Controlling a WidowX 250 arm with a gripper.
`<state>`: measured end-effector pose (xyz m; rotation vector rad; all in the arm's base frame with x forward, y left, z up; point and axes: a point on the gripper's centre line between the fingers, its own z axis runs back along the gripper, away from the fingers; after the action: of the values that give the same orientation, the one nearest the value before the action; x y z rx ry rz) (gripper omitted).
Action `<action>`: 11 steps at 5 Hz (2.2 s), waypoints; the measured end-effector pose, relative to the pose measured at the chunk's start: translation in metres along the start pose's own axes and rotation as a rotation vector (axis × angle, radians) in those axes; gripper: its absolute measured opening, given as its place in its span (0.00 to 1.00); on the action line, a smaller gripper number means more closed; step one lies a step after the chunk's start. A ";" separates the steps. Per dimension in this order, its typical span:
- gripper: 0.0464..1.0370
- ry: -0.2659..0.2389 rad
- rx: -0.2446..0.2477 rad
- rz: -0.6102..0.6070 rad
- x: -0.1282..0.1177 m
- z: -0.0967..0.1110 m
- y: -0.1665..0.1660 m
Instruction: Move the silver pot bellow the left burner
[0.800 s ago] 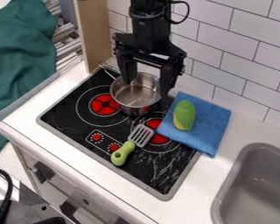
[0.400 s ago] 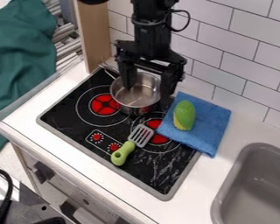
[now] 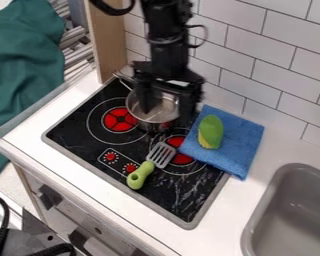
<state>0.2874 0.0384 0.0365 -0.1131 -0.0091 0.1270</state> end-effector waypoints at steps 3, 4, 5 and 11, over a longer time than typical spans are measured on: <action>0.97 0.093 -0.001 -0.053 0.029 -0.045 0.017; 0.97 0.093 0.008 -0.083 0.034 -0.047 0.013; 0.97 0.114 0.005 -0.094 0.033 -0.054 0.013; 0.12 -0.044 -0.023 -0.310 0.030 -0.068 0.013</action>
<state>0.3167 0.0474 -0.0329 -0.1309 -0.0720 -0.1806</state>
